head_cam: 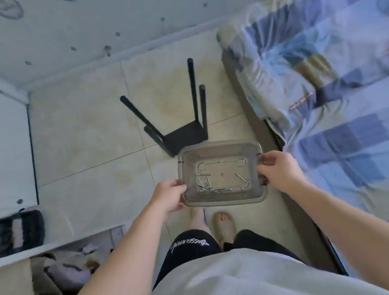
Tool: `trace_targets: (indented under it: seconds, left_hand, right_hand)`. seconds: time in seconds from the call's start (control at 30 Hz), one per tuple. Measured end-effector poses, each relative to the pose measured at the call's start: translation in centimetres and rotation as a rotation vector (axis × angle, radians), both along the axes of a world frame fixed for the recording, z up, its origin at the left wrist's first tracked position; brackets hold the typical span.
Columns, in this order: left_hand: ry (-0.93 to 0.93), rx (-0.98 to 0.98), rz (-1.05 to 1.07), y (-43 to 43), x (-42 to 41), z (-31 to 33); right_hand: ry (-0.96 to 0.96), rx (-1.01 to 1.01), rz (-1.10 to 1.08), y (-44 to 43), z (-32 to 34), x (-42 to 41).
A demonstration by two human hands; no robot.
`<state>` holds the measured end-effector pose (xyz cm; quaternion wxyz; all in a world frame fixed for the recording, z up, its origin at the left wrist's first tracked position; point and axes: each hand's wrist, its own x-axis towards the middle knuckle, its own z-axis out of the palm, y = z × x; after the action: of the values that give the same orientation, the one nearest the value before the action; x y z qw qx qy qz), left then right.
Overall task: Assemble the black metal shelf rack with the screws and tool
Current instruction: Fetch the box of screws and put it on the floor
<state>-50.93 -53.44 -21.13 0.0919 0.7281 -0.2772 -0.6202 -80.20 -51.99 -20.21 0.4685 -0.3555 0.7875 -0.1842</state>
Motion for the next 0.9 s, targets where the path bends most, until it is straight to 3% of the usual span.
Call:
trace_targets:
  seconds: [0.27, 0.5, 0.9]
  left_hand:
    - [-0.144, 0.043, -0.362, -7.6, -7.7, -11.0]
    - [-0.177, 0.094, -0.514, -12.0, -10.7, -25.4]
    - [-0.284, 0.074, -0.554, -18.8, -15.0, -48.8]
  right_hand:
    - [-0.115, 0.198, -0.364, 0.8, -11.8, -4.1]
    - [-0.217, 0.274, -0.607, -1.6, -24.0, -5.1]
    - [-0.286, 0.298, -0.608, -9.9, -49.1, -8.9]
